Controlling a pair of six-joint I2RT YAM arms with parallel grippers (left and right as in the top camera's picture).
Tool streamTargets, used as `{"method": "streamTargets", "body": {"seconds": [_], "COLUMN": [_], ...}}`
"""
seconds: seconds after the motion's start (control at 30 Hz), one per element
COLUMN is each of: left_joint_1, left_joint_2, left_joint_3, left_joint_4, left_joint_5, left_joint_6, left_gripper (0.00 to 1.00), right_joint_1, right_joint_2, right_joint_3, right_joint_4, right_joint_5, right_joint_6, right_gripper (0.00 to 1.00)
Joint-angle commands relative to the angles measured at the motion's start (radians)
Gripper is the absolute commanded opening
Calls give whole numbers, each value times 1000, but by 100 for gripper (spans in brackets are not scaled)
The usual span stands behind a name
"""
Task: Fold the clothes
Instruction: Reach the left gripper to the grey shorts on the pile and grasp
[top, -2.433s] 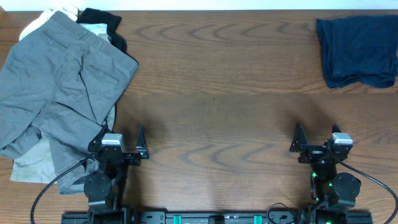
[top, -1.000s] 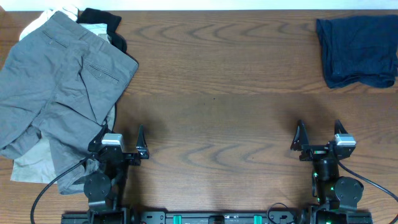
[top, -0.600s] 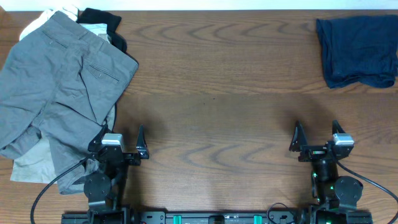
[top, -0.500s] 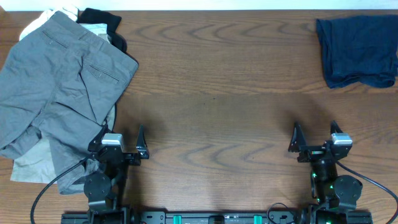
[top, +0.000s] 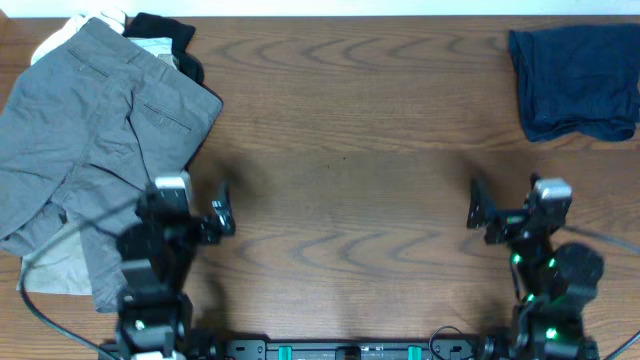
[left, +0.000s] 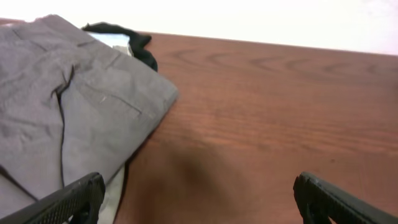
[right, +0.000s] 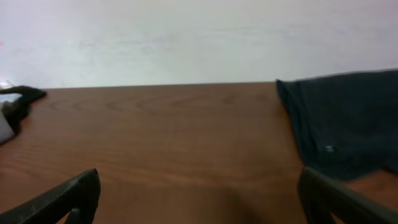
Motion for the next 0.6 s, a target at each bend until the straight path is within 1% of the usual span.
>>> {"method": "streamTargets", "body": {"seconds": [0.0, 0.1, 0.2, 0.3, 0.37, 0.43, 0.5, 0.57], "left_joint_1": [5, 5, 5, 5, 5, 5, 5, 5], "left_joint_2": [161, 311, 471, 603, 666, 711, 749, 797], "left_joint_3": [200, 388, 596, 764, 823, 840, 840, 840], "left_joint_4": [-93, -251, -438, -559, -573, -541, -497, -462], "left_joint_5": [10, 10, 10, 10, 10, 24, 41, 43], "left_joint_6": [-13, -13, -8, 46, 49, 63, 111, 119], "left_gripper": [98, 98, 98, 98, 98, 98, 98, 98], "right_joint_1": [8, 8, 9, 10, 17, 25, 28, 28], "right_joint_2": [185, 374, 556, 731, 824, 906, 964, 1006], "right_joint_3": [161, 341, 533, 715, 803, 862, 877, 877], "right_joint_4": [-5, -85, -220, -356, -410, -416, -360, -301], "right_joint_5": [-92, -164, -220, -274, -330, -411, -467, -491], "right_joint_6": [-34, -34, -34, -36, -50, -52, -52, -26], "right_gripper": [99, 99, 99, 99, 99, 99, 99, 99]}}
